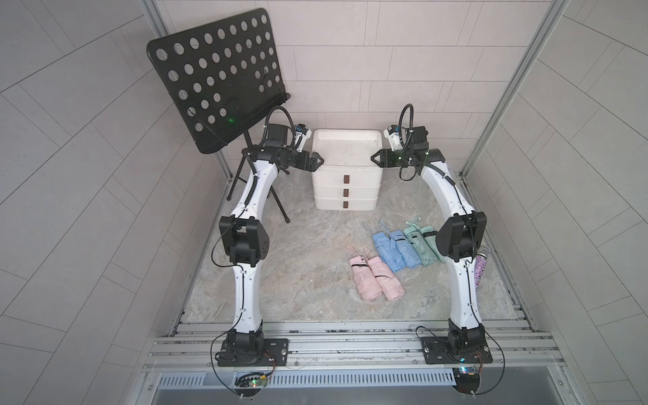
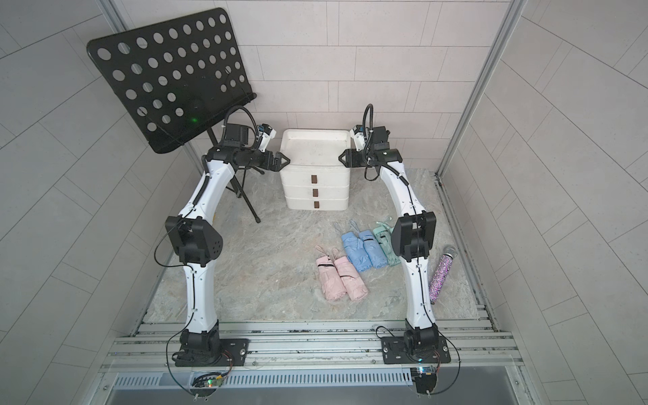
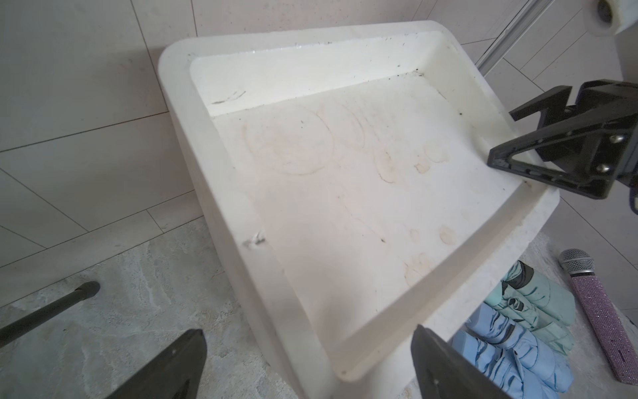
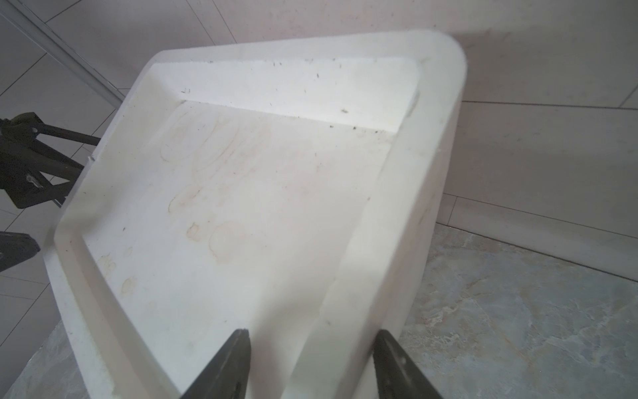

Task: Place the umbrella in the drawer by color
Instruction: Move the storage box to the center of the board.

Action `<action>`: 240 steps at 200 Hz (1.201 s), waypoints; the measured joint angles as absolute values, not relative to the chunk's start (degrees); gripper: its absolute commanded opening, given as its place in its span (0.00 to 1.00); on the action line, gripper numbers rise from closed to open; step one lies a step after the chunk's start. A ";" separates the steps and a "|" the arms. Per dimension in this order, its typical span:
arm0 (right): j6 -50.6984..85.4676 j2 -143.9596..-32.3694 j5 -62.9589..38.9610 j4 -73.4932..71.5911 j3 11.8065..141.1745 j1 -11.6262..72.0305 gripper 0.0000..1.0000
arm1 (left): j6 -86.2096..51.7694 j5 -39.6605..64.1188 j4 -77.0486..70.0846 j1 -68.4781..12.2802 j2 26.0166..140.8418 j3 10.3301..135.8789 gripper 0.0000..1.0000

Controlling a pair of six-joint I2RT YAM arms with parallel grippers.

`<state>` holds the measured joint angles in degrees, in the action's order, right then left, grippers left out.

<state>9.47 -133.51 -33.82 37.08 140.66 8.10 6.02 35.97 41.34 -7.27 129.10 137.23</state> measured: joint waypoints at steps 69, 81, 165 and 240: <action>6.50 -133.34 -34.61 38.17 140.79 9.47 0.60 | 5.13 36.38 38.00 -7.73 126.06 129.43 1.00; 5.61 -133.19 -35.16 38.52 140.75 9.67 0.60 | 4.86 36.21 36.29 -7.68 123.28 124.95 1.00; -1.19 -127.59 -38.83 41.93 133.62 11.64 0.62 | 4.73 35.22 32.12 -7.25 104.49 99.48 1.00; -3.36 -121.16 -40.58 43.00 124.29 13.19 0.81 | 6.17 33.76 33.87 -7.70 94.74 89.67 1.00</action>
<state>-3.36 -121.16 -40.58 43.00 124.29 13.19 6.17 33.76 33.87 -7.70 94.74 89.67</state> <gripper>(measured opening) 0.781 0.999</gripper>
